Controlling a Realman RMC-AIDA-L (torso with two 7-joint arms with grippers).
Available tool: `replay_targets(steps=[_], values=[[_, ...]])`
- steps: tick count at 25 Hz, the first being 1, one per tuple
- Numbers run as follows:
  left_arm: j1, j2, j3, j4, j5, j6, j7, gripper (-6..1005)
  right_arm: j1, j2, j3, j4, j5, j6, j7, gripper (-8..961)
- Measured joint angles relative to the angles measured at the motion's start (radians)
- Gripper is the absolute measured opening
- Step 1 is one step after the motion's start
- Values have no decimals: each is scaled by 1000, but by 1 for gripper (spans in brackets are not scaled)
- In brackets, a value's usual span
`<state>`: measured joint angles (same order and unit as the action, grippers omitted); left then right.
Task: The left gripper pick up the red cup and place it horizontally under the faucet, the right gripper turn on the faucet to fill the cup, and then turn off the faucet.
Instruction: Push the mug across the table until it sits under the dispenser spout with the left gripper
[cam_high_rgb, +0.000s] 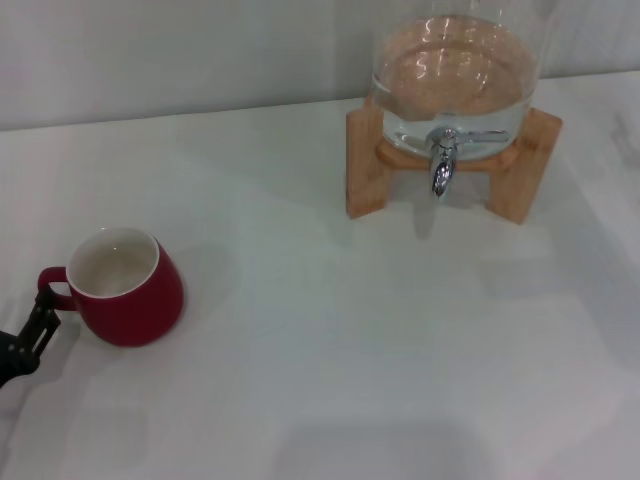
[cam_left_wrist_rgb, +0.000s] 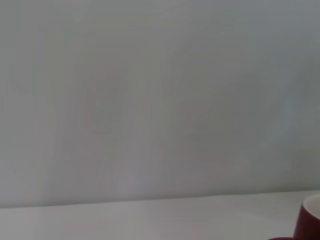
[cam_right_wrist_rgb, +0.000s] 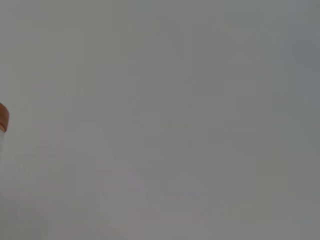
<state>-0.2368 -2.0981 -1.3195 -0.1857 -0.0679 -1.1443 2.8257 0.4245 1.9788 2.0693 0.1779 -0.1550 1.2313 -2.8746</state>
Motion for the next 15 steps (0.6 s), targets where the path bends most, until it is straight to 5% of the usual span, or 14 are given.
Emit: replay_targets(steps=[15], values=[[-23,3,13,-10,17,52,0,610,2,0,0,2,0,5,0,617]])
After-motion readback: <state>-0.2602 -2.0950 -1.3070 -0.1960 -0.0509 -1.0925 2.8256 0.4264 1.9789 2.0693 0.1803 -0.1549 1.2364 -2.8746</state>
